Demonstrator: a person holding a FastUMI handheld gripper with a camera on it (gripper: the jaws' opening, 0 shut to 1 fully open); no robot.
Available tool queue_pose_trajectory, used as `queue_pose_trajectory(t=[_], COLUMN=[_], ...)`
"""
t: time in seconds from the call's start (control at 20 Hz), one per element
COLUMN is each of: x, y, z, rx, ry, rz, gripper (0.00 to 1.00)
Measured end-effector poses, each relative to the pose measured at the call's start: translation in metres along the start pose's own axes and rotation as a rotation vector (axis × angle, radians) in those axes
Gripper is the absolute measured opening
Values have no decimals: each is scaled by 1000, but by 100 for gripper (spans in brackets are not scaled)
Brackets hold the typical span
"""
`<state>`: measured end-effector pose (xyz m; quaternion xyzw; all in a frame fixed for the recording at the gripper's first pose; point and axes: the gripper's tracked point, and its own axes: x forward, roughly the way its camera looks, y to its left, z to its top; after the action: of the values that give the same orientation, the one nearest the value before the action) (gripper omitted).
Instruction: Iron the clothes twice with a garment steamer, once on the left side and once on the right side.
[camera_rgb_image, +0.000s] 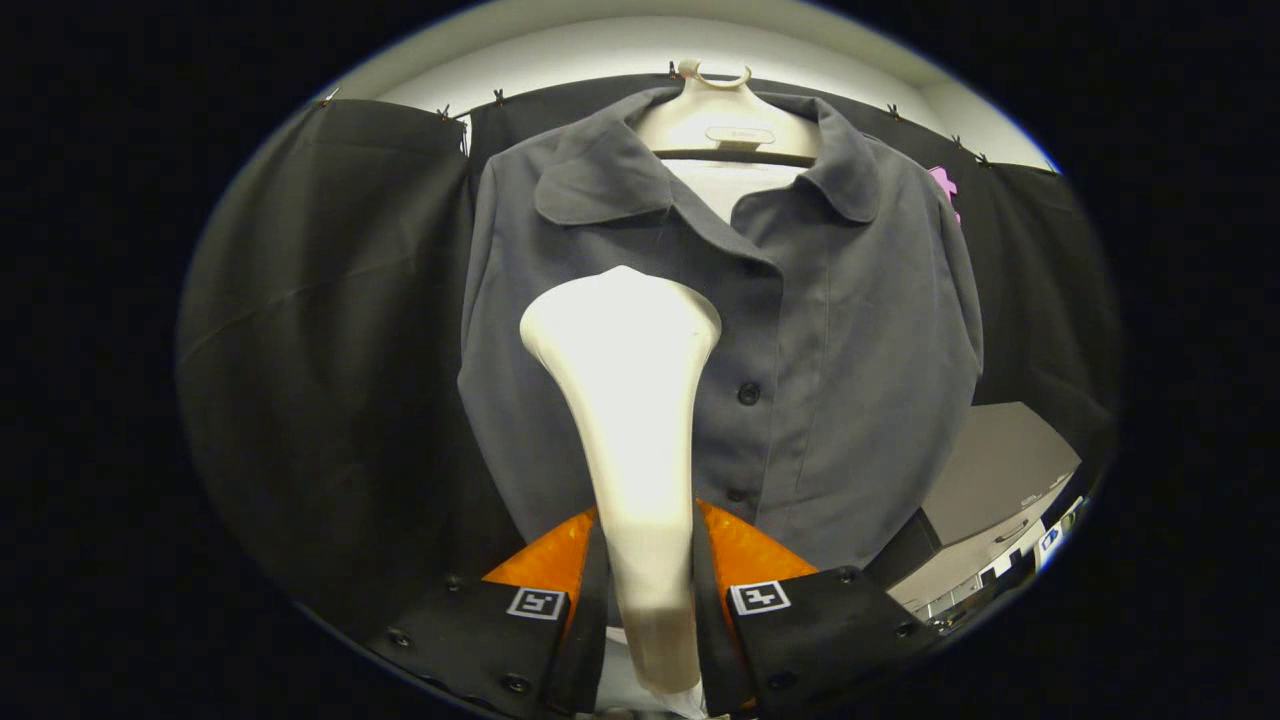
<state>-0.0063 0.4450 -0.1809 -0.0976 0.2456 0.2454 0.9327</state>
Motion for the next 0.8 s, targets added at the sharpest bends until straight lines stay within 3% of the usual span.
queue_pose_trajectory(t=[0.8], x=[31], y=[-10], z=[-120], rx=[-11], ry=[233], rz=[5], gripper=[46])
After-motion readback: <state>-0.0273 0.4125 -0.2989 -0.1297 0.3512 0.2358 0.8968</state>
